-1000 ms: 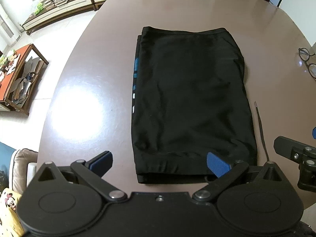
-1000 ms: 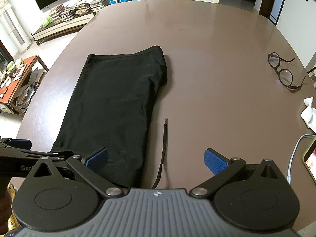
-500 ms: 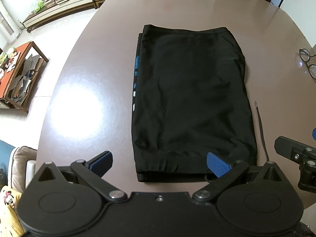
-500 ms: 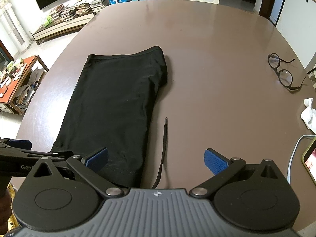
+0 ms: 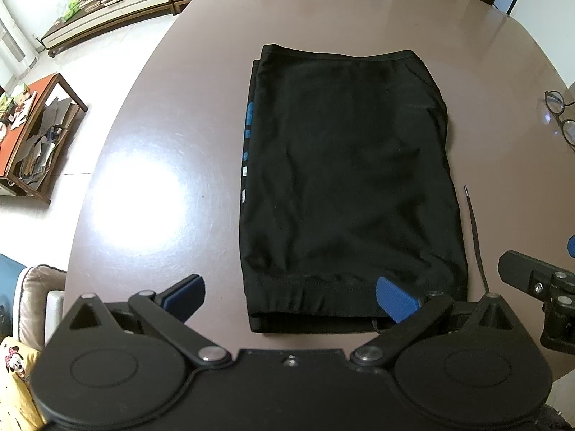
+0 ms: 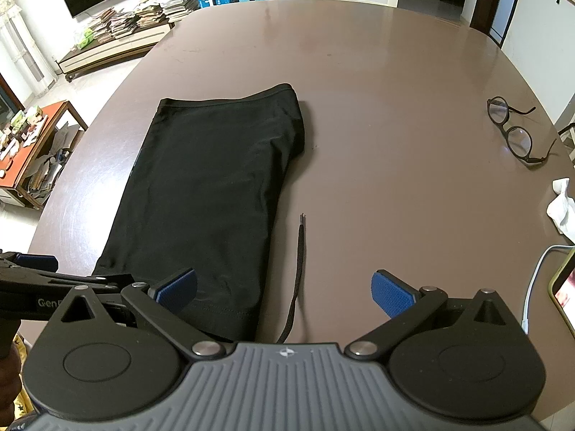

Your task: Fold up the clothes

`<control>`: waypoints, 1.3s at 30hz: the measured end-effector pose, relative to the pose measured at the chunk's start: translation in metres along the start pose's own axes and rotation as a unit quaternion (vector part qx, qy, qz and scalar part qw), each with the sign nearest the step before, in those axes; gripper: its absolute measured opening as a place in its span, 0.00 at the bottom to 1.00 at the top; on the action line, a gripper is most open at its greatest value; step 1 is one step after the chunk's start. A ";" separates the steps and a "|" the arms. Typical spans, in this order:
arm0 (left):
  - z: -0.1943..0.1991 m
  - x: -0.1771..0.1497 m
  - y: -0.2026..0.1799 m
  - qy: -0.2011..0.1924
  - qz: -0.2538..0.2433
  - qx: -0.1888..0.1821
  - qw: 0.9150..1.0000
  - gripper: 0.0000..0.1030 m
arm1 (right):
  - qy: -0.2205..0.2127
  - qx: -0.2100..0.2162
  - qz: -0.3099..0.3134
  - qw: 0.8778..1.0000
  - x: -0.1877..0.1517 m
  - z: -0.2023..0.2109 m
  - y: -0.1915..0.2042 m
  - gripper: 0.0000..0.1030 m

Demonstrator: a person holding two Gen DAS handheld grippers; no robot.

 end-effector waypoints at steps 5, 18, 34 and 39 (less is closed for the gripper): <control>0.000 0.000 0.000 0.002 0.001 0.000 1.000 0.99 | 0.001 0.000 0.000 1.000 0.000 0.000 0.000 1.00; 0.000 0.001 -0.001 0.004 0.001 0.002 1.000 0.99 | 0.000 0.001 0.002 1.000 -0.002 -0.001 0.000 1.00; -0.002 0.001 -0.003 0.004 0.000 0.001 1.000 0.99 | 0.000 0.001 0.003 1.000 -0.004 -0.001 0.002 1.00; -0.002 0.000 -0.003 0.003 -0.001 0.000 1.000 0.99 | -0.001 0.001 0.004 1.000 -0.004 -0.001 0.002 1.00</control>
Point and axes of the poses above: each gripper's, at about its wrist camera, not at the fingertips, and z roughly against the way its jaws point, y to its left, x to its top, the point moved 8 cm from there along -z, roughly the way its jaws point, and after that the axes turned 8 degrees about -z, right-handed, at the moved point
